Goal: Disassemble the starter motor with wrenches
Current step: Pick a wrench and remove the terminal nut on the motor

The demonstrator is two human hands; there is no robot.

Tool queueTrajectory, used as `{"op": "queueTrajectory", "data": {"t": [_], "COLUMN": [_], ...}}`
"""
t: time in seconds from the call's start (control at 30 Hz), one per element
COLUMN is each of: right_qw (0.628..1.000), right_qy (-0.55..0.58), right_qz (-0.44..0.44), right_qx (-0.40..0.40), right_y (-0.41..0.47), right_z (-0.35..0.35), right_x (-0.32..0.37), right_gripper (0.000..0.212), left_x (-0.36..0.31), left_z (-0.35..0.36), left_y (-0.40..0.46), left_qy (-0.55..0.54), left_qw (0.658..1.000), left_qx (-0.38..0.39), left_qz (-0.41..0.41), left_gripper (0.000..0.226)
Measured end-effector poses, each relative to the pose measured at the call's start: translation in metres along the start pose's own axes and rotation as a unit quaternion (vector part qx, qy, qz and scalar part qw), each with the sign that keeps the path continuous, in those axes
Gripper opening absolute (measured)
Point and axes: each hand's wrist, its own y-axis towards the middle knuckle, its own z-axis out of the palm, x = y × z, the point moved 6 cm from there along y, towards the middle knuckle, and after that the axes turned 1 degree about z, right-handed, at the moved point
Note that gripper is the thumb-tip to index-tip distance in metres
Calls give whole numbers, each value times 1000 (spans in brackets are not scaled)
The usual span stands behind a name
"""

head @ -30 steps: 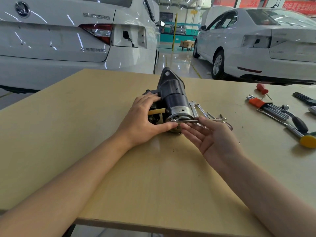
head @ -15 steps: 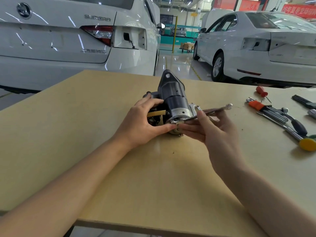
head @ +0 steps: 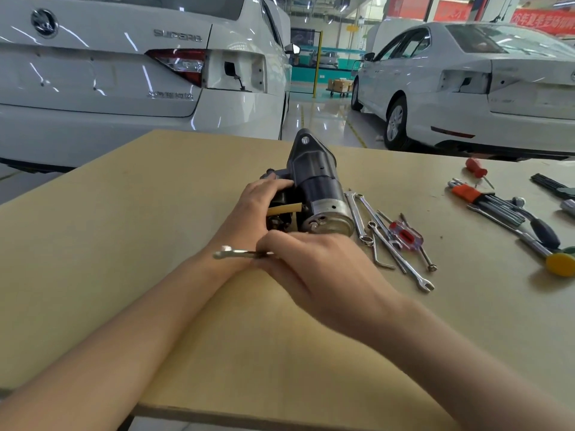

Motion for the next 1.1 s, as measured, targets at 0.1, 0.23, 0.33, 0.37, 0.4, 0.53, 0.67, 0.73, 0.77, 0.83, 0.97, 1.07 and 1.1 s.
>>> {"op": "queueTrajectory", "data": {"t": [0.1, 0.23, 0.33, 0.37, 0.4, 0.53, 0.67, 0.73, 0.77, 0.83, 0.97, 1.07, 1.1], "right_qw": [990, 804, 612, 572, 544, 505, 506, 517, 522, 528, 563, 659, 701], "right_qy": [94, 425, 594, 625, 645, 671, 677, 673, 670, 666, 646, 577, 540], "right_qz": [40, 335, 445, 455, 462, 461, 451, 445, 443, 440, 423, 387, 366], "right_qx": [-96, -248, -275, -274, -275, -287, -285, -286, -287, -291, -294, -289, -287], "right_y": [-22, -48, -59, -58, -58, -56, -54, -53, -53, -53, -52, -46, -42], "right_z": [-6, -7, 7, 11, 14, 19, 19, 18, 18, 17, 12, 0, -6], "right_x": [-10, -71, -91, -92, -93, -93, -92, -92, -92, -93, -93, -87, -85], "right_gripper": [19, 18, 20, 21, 21, 20, 15, 14, 13, 13, 15, 13, 13], "left_x": [-5, -5, -7, -8, -9, -10, -13, -13, -12, -12, -11, -10, -11], "left_z": [1, 0, 1, 1, 1, -1, -2, -2, -2, -2, -1, 0, 0], "left_y": [-3, -4, -5, -6, -6, -6, -6, -6, -6, -6, -5, -6, -6], "left_qy": [-3, 14, 2, -4, -7, -6, -8, -7, -6, -5, -2, -5, -6], "left_qw": [1000, 1000, 1000, 1000, 1000, 999, 999, 999, 999, 999, 999, 999, 999], "left_qx": [-3, -1, 5, 1, -3, -22, -36, -37, -37, -36, -37, -35, -32], "left_qz": [9, 10, 10, 13, 16, 24, 30, 32, 32, 30, 24, 17, 13], "left_gripper": [83, 102, 108, 108, 107, 97, 94, 95, 96, 97, 88, 88, 91]}}
